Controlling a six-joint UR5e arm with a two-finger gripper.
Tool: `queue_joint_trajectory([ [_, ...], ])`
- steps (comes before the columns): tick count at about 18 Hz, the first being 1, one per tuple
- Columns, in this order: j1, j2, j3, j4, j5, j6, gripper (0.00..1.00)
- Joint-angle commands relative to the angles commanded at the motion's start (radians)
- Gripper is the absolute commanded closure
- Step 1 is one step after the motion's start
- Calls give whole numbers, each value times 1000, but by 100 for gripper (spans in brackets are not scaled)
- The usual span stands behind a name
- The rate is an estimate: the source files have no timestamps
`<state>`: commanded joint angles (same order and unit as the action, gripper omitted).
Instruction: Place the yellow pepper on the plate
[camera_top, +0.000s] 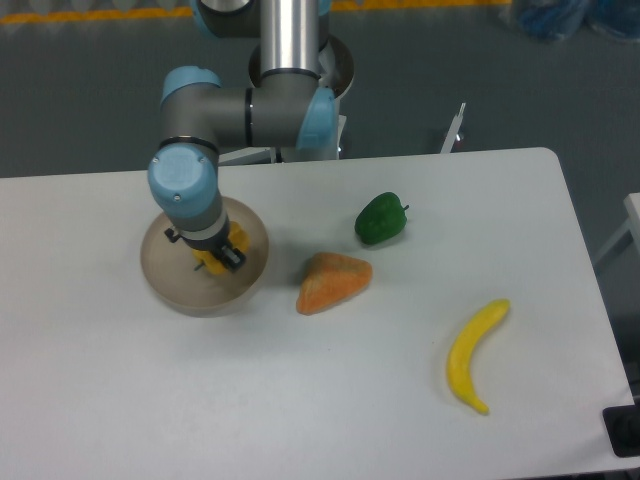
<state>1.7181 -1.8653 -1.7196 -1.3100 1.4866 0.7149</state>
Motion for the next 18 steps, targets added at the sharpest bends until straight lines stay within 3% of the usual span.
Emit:
queue_joint_trajectory([
  [1,-2,2,0,0,-2,-2,4],
  [2,-5,3,0,0,-2,-2,0],
  [9,20,12,31,3,18,12,0],
  [12,151,50,72,9,55,43,0],
  [16,320,48,150,11,58,242,0],
  [18,365,32,185,12,61,338,0],
])
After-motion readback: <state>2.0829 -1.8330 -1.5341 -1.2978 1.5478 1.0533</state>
